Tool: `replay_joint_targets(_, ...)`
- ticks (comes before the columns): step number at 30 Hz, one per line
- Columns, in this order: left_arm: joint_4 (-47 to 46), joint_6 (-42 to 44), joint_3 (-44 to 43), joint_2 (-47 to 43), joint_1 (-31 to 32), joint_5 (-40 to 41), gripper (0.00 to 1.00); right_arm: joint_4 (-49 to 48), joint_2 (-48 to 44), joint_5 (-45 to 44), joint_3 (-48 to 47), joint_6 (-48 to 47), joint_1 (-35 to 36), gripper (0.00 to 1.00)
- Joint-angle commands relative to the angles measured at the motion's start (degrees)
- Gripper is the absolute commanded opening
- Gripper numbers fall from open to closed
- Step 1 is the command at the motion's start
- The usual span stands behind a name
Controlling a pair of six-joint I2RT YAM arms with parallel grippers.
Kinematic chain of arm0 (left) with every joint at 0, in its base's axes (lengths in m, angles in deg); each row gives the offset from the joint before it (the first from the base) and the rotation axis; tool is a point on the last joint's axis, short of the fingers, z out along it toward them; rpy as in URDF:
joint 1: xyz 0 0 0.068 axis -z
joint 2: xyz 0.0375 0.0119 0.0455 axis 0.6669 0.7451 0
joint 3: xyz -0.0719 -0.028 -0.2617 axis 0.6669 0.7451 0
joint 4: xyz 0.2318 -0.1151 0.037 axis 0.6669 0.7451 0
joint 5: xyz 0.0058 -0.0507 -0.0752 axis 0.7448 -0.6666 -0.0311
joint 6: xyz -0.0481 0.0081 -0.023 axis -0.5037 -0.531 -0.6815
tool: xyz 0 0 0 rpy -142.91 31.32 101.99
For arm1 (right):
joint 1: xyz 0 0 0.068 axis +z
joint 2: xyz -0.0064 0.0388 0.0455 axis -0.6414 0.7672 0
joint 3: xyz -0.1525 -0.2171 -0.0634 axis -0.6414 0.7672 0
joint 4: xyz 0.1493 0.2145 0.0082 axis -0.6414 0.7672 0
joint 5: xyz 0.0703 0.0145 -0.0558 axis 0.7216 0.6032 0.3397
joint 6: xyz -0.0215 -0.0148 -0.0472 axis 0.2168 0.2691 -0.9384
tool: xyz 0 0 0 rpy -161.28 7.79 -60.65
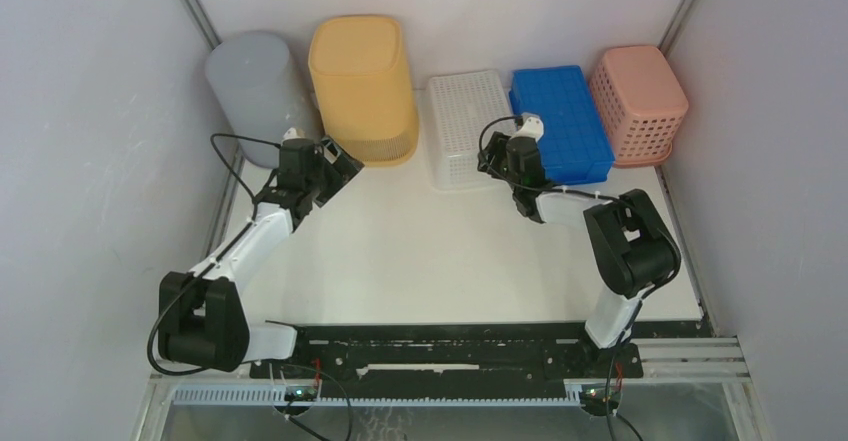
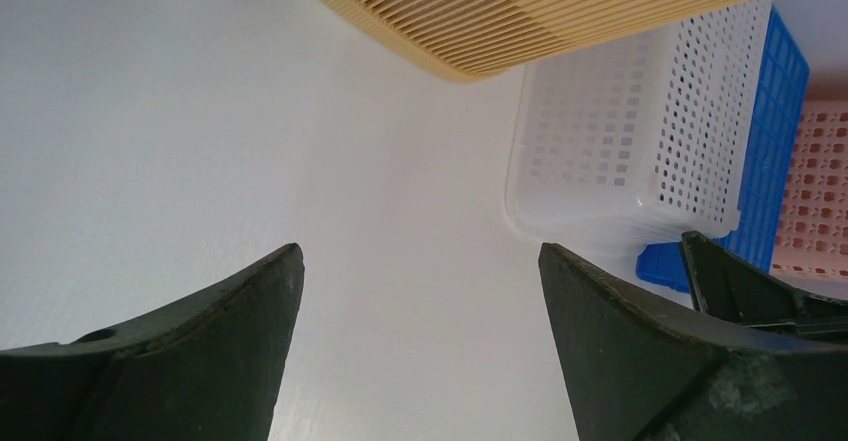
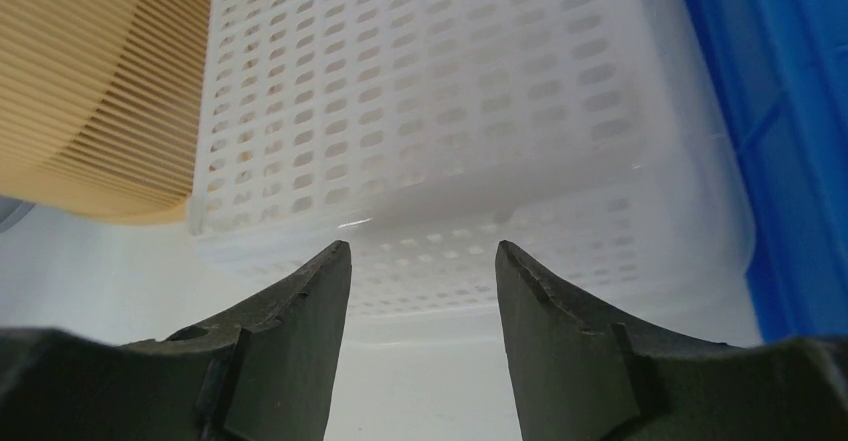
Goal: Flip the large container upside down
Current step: Adjust the container at the center of the board.
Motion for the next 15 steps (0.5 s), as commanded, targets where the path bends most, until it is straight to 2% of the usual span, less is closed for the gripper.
replay_joint_targets(1, -0.68, 1.13, 1.34, -2.43, 0.10, -0.52, 0.92, -4.14, 1.73, -1.18, -2.53, 1.02, 2.13, 0.64)
replay_joint_targets(15, -0.09, 1.73, 1.88, -4.40, -0.64, -0.67, 0.92, -1.30, 7.63, 1.56, -9.81, 2.98, 6.99, 0.64)
